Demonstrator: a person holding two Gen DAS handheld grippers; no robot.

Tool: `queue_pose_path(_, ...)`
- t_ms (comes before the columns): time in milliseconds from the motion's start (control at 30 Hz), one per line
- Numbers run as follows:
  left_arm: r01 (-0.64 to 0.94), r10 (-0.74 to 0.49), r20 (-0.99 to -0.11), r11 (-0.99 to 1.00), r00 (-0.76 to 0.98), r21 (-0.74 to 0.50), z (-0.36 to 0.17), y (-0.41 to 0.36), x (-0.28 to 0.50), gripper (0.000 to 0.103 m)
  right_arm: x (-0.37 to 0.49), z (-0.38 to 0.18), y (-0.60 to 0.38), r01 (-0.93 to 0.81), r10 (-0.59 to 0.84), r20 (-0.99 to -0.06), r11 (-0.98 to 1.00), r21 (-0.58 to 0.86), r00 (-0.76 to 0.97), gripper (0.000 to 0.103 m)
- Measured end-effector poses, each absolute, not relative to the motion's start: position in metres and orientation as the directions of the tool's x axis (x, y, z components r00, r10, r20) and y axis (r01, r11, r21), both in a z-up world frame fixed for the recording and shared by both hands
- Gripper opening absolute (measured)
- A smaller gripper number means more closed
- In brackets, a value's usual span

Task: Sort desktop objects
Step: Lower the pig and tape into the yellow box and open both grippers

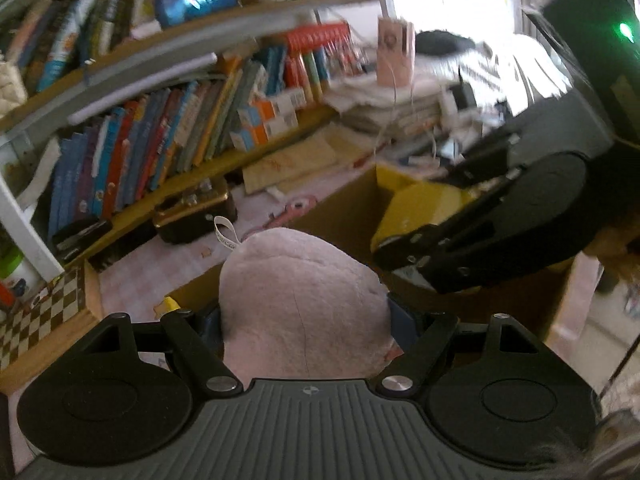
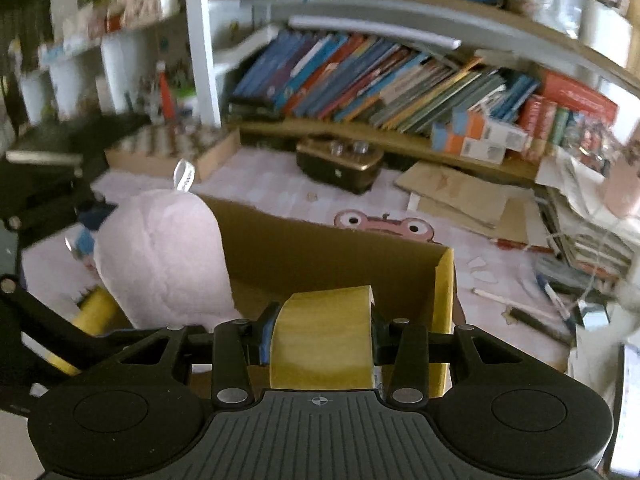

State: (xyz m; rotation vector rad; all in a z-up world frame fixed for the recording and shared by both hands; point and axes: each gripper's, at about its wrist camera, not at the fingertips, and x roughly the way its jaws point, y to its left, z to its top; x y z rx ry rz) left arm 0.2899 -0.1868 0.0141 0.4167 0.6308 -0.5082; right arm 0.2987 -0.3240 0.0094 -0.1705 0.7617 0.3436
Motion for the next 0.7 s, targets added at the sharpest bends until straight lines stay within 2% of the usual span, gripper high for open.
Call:
queue_pose_path(167, 0.586, -0.273, -0.687, 0.763, 0.673, 0.271, -0.003, -0.199, 0.311, 0.078, 0.331, -0.008, -0.315, -0.429, 0.227, -0.758, 0.900, -0.077, 0.612, 0.041)
queue_pose_path(433, 0.616, -0.235, -0.749, 0.738, 0.620, 0.278, -0.022, -0.212, 0.330, 0.081, 0.364, -0.034, -0.304, -0.491, 0.205, -0.837, 0.867, -0.084, 0.507, 0.041)
queue_pose_path(700, 0.620, -0.219, -0.768, 0.735, 0.602, 0.276, -0.031, -0.216, 0.335, 0.084, 0.374, -0.045, -0.306, -0.491, 0.202, -0.857, 0.868, -0.067, 0.475, 0.041)
